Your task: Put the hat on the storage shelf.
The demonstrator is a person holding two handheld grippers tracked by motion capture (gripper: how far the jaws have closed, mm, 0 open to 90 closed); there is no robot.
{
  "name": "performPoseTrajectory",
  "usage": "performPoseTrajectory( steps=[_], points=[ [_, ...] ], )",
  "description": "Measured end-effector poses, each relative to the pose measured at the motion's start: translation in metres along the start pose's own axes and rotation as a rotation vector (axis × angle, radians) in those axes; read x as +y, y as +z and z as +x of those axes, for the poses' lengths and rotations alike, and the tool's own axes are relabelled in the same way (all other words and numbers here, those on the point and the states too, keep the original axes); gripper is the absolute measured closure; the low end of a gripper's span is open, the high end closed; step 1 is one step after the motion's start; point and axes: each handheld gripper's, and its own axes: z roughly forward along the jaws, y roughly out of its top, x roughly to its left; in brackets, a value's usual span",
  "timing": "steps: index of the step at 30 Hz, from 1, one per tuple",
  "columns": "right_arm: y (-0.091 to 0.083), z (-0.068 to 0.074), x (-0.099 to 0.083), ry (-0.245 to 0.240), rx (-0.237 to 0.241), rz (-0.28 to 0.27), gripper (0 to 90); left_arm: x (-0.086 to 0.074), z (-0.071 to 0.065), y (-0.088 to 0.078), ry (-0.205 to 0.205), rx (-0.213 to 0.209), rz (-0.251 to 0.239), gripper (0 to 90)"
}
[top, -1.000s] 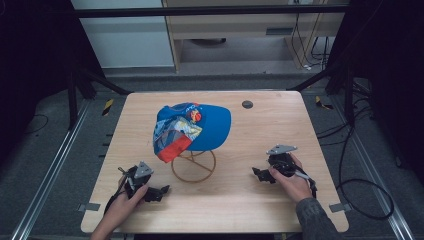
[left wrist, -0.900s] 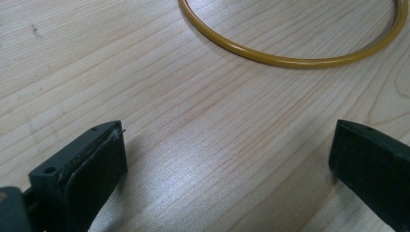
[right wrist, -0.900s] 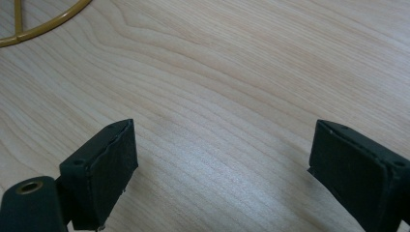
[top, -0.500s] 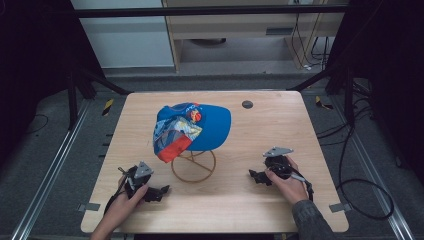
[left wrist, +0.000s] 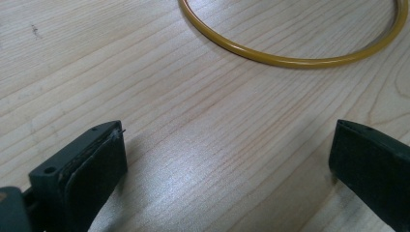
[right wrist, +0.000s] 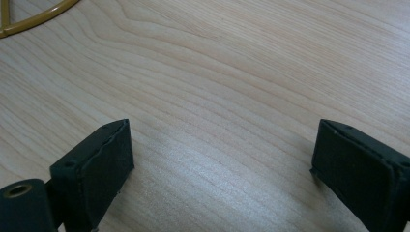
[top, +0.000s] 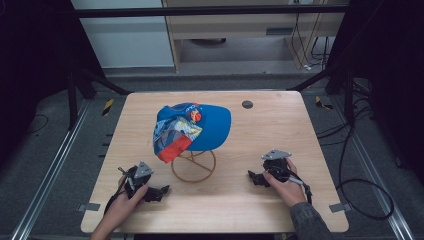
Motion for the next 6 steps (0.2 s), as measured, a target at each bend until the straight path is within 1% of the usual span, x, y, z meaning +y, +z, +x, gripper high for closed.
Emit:
performPoseTrajectory(
  steps=[5,6],
  points=[
    [-0.0044,0.0035,-0.0042,0.009,-0.013,0.0,7.5,0.0,0.0,0.0,0.0,0.001,0.0,0.0],
    [-0.0059,0.0048,-0.0057,0.017,-0.019,0.001,7.5,0.0,0.0,0.0,0.001,0.001,0.0,0.0]
  ],
)
